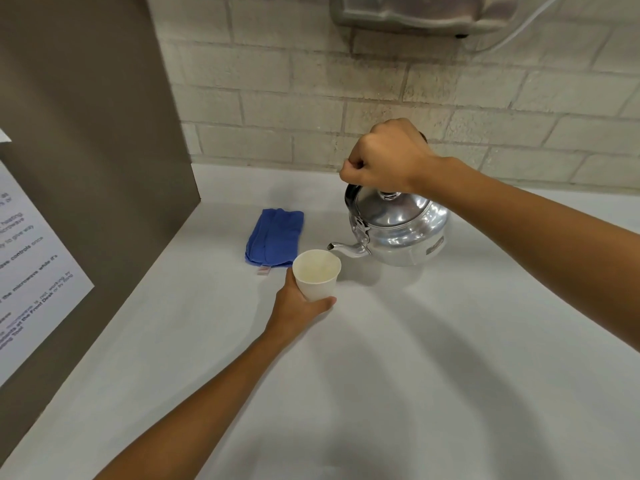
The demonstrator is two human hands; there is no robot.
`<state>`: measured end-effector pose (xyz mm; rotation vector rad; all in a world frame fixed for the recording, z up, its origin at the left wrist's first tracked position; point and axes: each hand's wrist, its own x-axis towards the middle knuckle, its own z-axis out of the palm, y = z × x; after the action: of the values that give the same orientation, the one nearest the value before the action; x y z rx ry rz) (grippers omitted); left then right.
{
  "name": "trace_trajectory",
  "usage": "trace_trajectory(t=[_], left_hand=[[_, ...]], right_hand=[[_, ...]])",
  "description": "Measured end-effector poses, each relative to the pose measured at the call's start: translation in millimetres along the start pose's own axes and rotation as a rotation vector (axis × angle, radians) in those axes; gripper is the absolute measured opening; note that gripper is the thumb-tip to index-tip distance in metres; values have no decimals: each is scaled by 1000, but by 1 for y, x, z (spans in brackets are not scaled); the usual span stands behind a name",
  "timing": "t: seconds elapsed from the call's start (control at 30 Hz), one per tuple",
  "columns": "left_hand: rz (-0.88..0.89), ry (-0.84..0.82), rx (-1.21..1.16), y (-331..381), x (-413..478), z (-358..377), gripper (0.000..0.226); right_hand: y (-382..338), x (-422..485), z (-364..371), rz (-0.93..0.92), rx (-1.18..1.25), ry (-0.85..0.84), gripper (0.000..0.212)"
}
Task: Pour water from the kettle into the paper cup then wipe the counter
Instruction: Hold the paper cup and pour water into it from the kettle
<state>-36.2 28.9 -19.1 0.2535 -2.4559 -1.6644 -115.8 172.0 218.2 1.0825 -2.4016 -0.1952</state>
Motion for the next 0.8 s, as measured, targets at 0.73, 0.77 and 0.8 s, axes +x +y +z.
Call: trace_trajectory(t=[0.73,0.77,0.8], left_hand=[[-8,-6,-41,3,-3,-1,87],[-12,-6,-44,3,-3,-1,87],[-14,-6,-46,3,-3,-1,86]], right_hand=[[-15,6,-15,-120,-82,-62,43],[-15,6,-16,-125,-88,-65,42],[-16,7,-16,-130,-94,-67,42]])
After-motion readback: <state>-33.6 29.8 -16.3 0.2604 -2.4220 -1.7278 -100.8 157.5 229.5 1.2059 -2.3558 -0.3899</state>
